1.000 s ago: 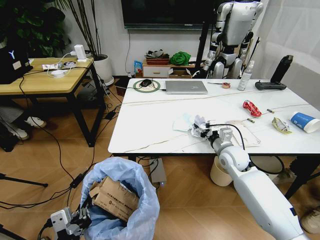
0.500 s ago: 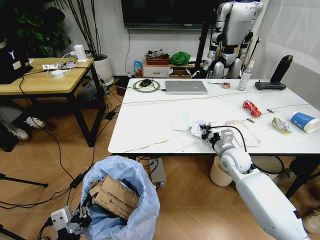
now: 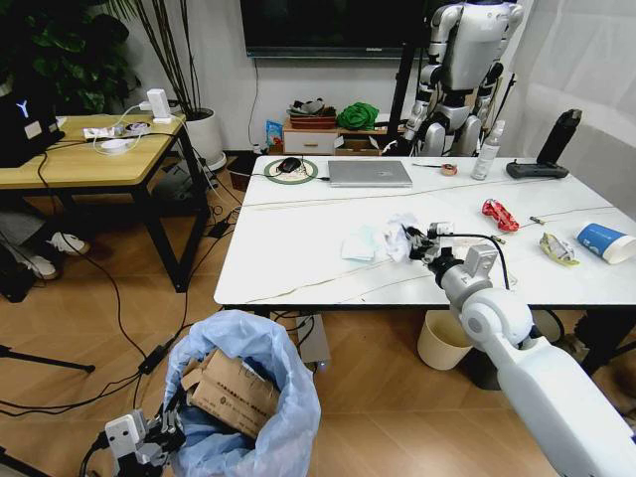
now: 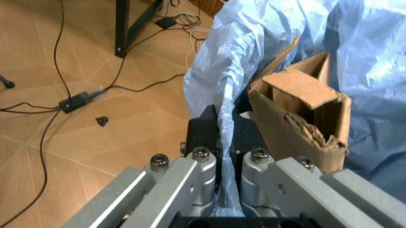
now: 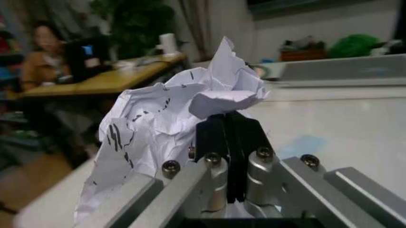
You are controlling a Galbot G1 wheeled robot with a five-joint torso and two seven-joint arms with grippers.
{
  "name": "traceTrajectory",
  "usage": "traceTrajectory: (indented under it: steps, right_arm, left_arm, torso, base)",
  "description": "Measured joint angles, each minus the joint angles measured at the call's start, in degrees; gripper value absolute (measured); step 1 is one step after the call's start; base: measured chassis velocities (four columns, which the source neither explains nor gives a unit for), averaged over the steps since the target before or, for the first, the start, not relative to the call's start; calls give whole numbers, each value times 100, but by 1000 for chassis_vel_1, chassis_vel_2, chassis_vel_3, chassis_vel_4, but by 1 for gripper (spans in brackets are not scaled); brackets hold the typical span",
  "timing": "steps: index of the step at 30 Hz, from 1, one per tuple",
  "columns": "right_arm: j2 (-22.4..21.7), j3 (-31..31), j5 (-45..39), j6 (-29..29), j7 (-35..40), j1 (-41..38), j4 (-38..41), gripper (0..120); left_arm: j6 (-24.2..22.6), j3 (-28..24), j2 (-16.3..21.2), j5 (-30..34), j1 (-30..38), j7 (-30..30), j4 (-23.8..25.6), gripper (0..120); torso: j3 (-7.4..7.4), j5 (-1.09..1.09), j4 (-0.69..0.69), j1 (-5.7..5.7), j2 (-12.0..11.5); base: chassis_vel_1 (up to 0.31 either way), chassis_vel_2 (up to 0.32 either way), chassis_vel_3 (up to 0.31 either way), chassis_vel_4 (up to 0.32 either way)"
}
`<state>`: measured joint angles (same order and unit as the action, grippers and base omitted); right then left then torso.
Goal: Pick up the trash bin and place the trash from the table into it.
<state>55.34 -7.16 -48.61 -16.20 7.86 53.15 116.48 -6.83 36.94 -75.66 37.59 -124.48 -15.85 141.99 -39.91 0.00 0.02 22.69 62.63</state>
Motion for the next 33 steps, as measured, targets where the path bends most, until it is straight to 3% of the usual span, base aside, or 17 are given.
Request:
traceTrajectory:
  steps: [5,7,10,16,21,33]
  right_arm:
    - [110,1285,-309,495,-324,-65,679,0]
    - [101,1443,-314,565,-384,-83,717,0]
    - [21,2372,-204,977,-801,-227,842,0]
    - [52,3089,244,1121,-1004,-260,671,0]
    - [-45,3250,985,1098,-924,-52,557,4]
    - [-492,2906,1386,1031,-851,226,852,48]
  left_arm:
    - [-8,8,-20,3,-19,-2,13,0]
    - [-8,10,-25,3,-24,-2,16,0]
    - [-13,19,-77,-7,-65,-1,45,0]
    - [-13,-3,-173,-69,-72,10,53,0]
    - [-18,13,-186,-60,-66,10,106,0]
    - [-33,35,-156,26,37,-15,87,0]
  torso:
    - [0,-2,1,0,0]
    - [1,-2,1,0,0]
    - [0,-2,0,0,0]
    - [0,-1,1,0,0]
    - [0,0,0,0,0]
    - [0,0,-1,0,0]
  base:
    - [0,0,0,0]
    - [0,0,0,0]
    - [0,0,0,0]
    - [0,0,0,0]
    - [0,0,0,0]
    - [0,0,0,0]
